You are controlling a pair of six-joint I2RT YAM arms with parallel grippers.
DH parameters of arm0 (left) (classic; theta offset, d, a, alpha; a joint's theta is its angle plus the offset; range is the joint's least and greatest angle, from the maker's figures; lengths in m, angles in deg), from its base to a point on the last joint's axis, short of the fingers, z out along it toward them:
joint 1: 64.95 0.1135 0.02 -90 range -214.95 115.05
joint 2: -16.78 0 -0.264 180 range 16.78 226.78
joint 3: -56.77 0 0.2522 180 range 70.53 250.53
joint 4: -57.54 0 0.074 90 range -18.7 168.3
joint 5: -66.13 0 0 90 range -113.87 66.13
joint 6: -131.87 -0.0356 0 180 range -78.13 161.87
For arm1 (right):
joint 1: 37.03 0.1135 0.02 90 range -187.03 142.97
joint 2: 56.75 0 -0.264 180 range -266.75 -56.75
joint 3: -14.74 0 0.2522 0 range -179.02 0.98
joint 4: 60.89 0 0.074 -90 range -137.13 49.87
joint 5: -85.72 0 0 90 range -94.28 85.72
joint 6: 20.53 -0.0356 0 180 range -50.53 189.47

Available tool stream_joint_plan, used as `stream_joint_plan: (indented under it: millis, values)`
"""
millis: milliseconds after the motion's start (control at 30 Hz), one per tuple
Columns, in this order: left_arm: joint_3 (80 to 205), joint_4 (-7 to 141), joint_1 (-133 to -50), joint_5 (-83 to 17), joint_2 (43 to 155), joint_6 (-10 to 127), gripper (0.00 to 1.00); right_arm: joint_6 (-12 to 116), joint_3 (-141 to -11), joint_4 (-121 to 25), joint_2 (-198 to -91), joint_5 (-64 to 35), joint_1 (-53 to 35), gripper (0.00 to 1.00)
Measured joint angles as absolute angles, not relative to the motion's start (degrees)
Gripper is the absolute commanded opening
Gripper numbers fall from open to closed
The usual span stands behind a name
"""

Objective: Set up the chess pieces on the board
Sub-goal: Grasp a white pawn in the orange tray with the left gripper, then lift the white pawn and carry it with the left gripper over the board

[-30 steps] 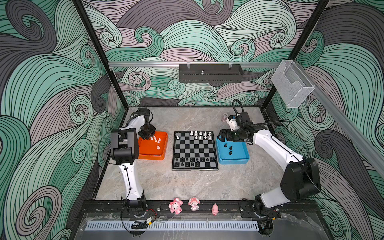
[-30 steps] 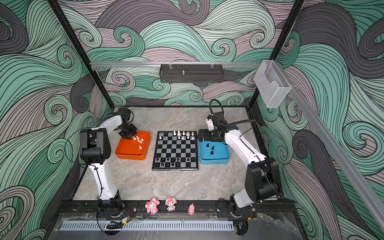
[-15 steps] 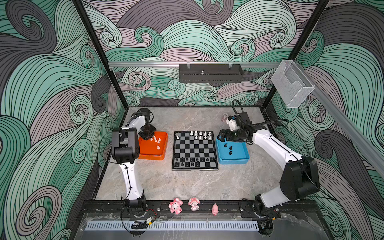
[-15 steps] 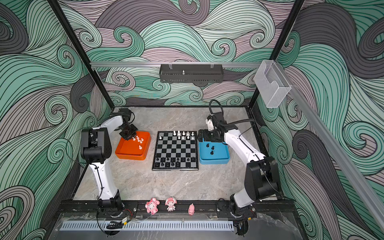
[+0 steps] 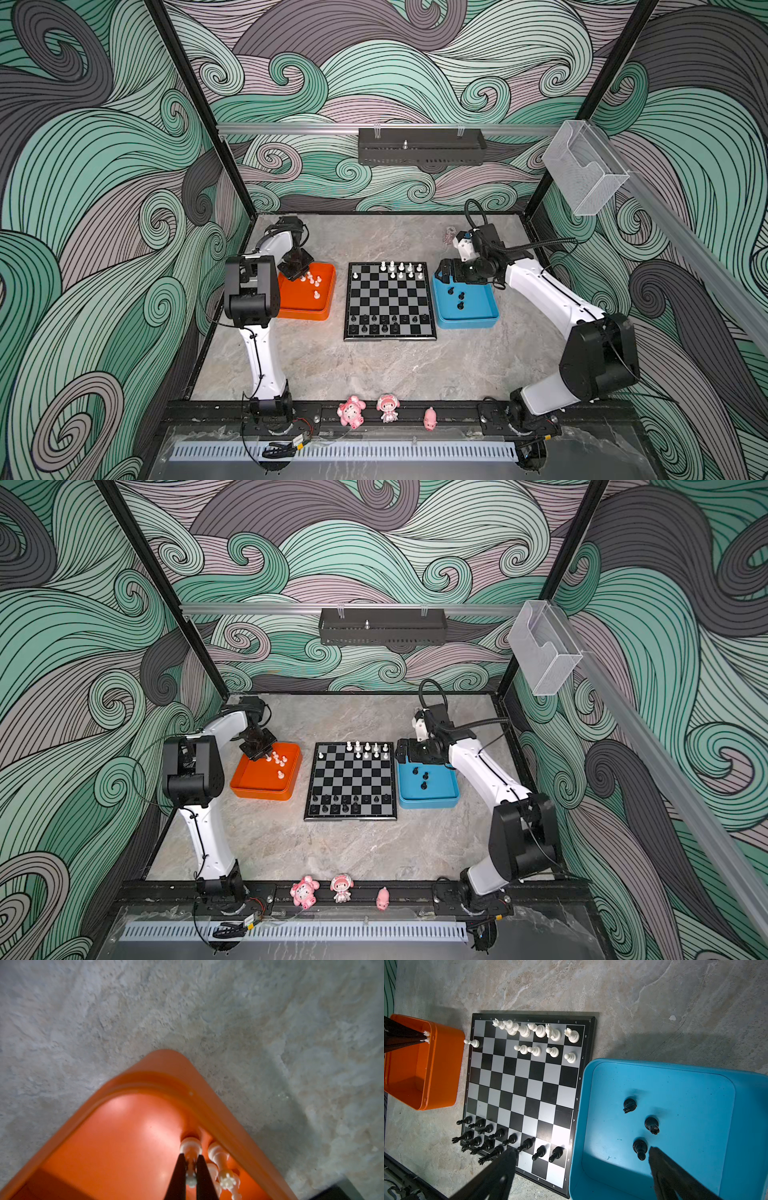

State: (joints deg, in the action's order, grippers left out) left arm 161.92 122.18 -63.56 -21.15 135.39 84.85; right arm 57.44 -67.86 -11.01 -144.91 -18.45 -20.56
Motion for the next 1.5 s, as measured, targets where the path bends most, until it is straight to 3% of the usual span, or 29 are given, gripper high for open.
stream_joint_plan:
  millis: [367,567,933,1500]
  values:
    - [160.4,127.3,-67.0,-17.9,123.6,78.3,0.04,57.4,-67.9,-11.0,-144.9,-19.2,-20.6,0.99]
    - [165.8,130.9,-70.9,-17.5,123.0,73.3,0.04,57.2,-67.9,-11.0,-144.8,-19.3,-20.6,0.99]
    - [186.2,135.1,-81.4,-20.1,136.0,67.7,0.05,57.3,-67.9,-10.9,-144.8,-19.1,-20.6,0.99]
    - [196.4,139.9,-87.5,-22.4,148.8,62.1,0.04,57.5,-67.9,-10.9,-144.9,-18.4,-21.0,0.99]
